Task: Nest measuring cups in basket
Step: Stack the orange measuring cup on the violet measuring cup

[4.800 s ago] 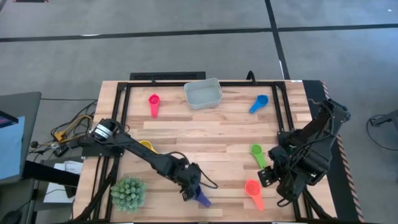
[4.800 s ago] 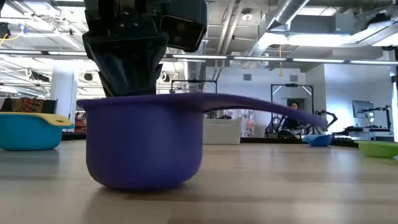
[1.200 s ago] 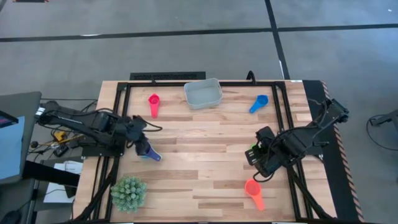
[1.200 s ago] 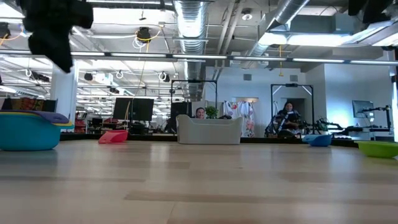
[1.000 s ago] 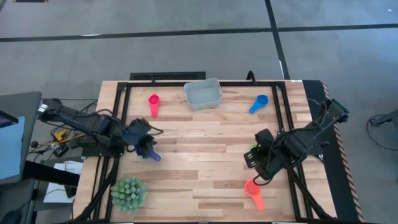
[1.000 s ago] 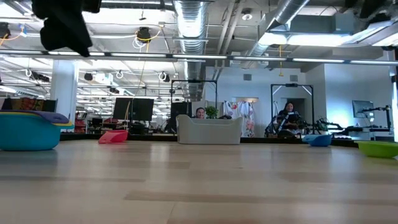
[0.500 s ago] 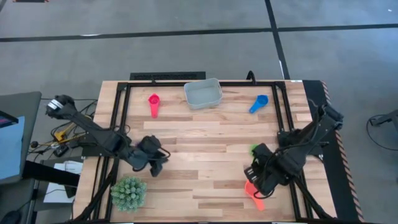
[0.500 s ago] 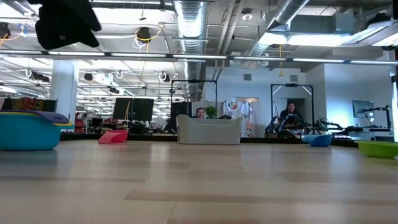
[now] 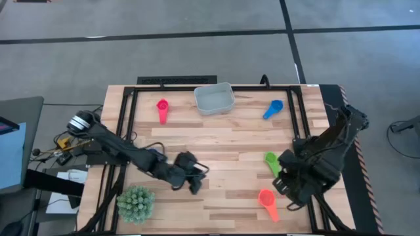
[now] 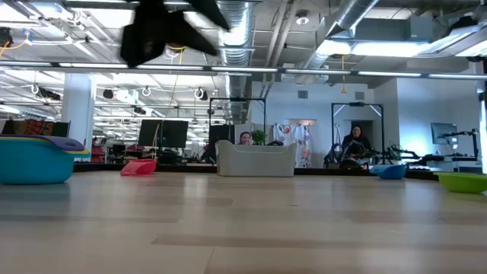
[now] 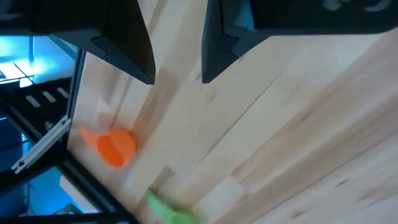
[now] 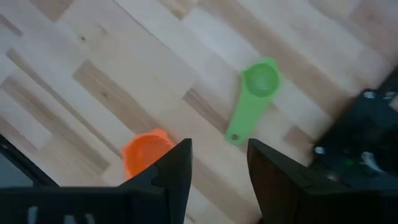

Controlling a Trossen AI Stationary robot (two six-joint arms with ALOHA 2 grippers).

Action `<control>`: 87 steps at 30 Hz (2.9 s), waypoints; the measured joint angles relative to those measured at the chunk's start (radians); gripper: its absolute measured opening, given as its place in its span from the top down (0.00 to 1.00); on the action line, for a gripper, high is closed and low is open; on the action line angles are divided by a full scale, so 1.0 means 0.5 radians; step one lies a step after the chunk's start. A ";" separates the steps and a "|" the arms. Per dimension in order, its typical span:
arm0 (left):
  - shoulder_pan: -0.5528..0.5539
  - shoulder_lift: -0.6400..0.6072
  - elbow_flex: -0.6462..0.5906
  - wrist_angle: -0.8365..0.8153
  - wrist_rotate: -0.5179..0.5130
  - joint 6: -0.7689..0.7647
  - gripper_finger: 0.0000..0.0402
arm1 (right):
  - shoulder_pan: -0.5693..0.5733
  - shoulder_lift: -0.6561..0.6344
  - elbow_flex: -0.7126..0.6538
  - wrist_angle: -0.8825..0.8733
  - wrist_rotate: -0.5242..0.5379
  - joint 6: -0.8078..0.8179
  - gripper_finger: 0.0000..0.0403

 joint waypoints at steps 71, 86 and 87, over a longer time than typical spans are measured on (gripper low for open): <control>0.387 1.387 1.514 0.149 -0.012 -0.116 0.71 | 0.549 -1.301 -1.062 1.655 1.008 -0.963 0.57; 0.388 1.581 1.661 0.304 0.099 -0.229 0.74 | 0.546 -1.336 -1.062 1.556 1.021 -1.007 0.57; 0.388 1.581 1.688 0.242 0.098 -0.205 0.75 | 0.546 -1.335 -1.062 1.551 1.021 -1.007 0.57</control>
